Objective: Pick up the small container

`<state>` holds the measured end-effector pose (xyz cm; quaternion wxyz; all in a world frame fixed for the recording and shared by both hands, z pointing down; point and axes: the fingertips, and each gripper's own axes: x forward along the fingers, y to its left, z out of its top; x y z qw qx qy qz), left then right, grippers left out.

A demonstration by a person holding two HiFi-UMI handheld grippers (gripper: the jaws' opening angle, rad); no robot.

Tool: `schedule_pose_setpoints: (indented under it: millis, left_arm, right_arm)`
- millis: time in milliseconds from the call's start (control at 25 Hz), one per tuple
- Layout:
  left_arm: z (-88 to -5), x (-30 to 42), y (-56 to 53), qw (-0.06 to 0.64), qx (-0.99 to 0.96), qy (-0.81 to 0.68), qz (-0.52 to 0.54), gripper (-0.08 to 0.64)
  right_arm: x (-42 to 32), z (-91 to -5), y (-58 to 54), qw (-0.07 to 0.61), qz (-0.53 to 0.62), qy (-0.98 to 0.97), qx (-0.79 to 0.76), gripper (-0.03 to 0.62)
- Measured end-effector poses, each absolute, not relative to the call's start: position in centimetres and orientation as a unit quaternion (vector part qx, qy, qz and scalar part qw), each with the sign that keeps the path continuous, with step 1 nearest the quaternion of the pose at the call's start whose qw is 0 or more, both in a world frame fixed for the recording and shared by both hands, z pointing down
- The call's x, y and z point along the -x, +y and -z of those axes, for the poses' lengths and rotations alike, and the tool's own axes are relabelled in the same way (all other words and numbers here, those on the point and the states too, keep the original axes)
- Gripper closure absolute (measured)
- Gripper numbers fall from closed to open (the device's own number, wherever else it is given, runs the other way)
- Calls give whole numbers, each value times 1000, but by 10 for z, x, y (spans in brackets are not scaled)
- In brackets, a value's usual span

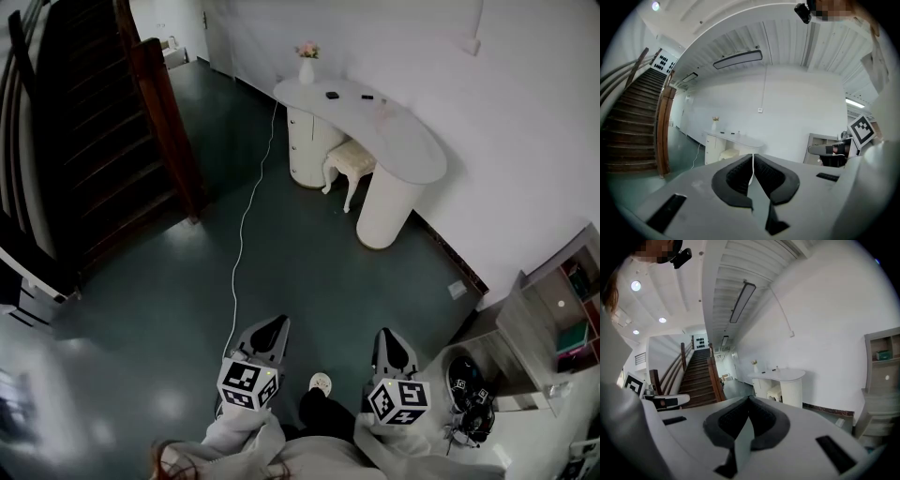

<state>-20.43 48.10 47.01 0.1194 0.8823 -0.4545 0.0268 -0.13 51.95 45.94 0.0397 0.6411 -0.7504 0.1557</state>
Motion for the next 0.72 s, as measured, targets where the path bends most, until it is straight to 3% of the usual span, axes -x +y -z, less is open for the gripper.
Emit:
schedule_pose_setpoints:
  millis: [720]
  left_arm:
    - [-487,156,397,123,-870,-477,-26,540]
  right_arm:
    - [-51,-479,427,33,-168,-764,-622,543]
